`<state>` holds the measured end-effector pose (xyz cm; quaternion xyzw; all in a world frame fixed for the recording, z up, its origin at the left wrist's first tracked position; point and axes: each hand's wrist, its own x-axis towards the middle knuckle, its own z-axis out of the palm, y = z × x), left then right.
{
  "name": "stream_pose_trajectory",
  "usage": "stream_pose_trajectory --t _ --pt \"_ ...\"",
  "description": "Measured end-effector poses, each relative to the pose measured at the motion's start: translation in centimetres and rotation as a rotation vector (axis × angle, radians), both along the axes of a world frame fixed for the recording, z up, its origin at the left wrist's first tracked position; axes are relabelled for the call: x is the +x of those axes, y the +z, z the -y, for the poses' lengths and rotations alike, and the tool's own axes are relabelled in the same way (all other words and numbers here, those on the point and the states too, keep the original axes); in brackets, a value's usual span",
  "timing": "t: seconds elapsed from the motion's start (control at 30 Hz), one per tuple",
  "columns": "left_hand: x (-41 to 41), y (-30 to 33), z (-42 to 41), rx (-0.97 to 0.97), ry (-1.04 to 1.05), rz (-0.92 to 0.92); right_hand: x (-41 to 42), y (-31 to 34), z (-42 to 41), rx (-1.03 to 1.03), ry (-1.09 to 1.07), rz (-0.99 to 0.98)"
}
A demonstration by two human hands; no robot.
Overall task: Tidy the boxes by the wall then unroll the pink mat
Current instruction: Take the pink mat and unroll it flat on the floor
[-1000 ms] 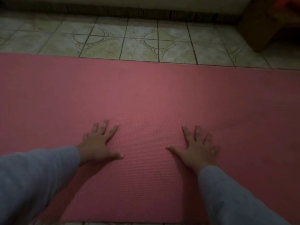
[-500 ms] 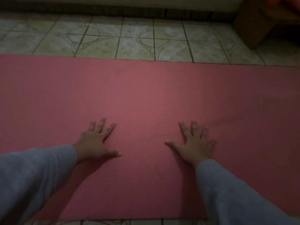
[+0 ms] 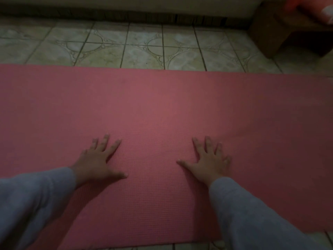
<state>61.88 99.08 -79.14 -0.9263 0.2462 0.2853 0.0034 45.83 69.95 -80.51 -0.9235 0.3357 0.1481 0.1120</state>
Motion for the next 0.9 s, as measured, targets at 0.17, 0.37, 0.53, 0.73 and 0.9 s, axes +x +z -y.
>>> stream_pose_trajectory --t 0.17,0.37,0.53,0.73,0.9 --pt "0.1 0.1 0.0 0.011 0.006 -0.011 -0.3 0.6 -0.1 0.014 0.012 -0.005" --pt "0.0 0.0 -0.2 0.01 0.008 0.003 -0.7 0.8 -0.1 0.036 0.024 -0.007" --pt "0.1 0.0 -0.1 0.019 0.011 0.039 -0.7 0.7 0.8 0.115 0.03 -0.023" --pt "0.8 -0.1 0.8 0.007 -0.001 0.087 -3.0 0.0 2.9 0.045 -0.192 -0.016" --pt "0.6 -0.7 0.8 -0.034 0.006 0.098 -2.7 -0.2 3.4 0.066 -0.185 -0.017"
